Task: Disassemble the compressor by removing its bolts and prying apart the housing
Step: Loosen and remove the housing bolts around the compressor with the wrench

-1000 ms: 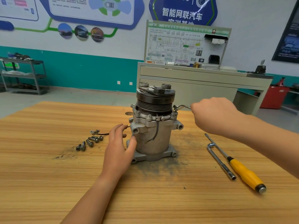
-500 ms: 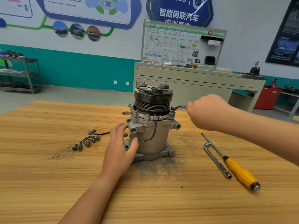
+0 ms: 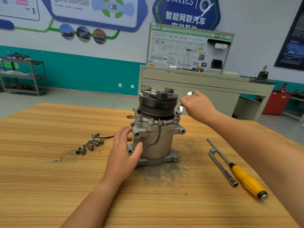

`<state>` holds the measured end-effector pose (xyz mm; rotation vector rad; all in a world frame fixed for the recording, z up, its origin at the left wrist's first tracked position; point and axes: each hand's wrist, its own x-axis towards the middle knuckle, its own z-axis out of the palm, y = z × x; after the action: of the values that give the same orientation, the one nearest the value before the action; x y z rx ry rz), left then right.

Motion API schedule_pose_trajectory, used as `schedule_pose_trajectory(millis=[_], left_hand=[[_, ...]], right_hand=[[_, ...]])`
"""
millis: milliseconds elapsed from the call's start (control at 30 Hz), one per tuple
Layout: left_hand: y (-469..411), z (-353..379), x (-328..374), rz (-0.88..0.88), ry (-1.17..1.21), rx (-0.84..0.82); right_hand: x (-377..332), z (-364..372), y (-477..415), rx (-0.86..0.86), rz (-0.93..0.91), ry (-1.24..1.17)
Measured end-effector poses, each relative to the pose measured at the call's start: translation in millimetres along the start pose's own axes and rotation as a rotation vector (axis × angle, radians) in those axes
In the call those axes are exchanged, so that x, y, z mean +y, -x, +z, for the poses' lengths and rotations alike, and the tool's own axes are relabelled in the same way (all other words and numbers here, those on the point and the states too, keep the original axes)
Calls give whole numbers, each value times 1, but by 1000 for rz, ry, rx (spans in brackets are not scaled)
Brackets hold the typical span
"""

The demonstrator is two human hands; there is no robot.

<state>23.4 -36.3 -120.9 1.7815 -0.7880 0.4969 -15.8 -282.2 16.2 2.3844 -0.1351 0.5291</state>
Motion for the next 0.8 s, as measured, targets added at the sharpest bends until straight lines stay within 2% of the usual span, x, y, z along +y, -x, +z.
schedule_pose_trajectory(millis=[67,133,200,333,400,500,633,733,800], left_hand=[[0,-1,2,2,9,-4],[1,-2,2,-9,20,17],[1,-2,5,-11,25,68],[-4,-5,16,10,-40,185],[-7,-5,26,48,-38,245],[-14,-8,45,207,-68,280],[-41,-14,79,584,-248,194],[-72,-13,113,881,-506,-44],[-95,-1,134,885,-754,-348]], right_hand=[[-4,4,6,130,158,-185],[-13,4,24,361,445,-552],[-24,3,45,465,673,-905],[-53,2,71,496,980,-1385],[-74,6,75,426,1098,-1653],[-97,10,80,311,1092,-1867],[-107,9,81,239,1028,-1929],[-112,9,83,204,1030,-1997],[-113,8,84,185,1035,-2035]])
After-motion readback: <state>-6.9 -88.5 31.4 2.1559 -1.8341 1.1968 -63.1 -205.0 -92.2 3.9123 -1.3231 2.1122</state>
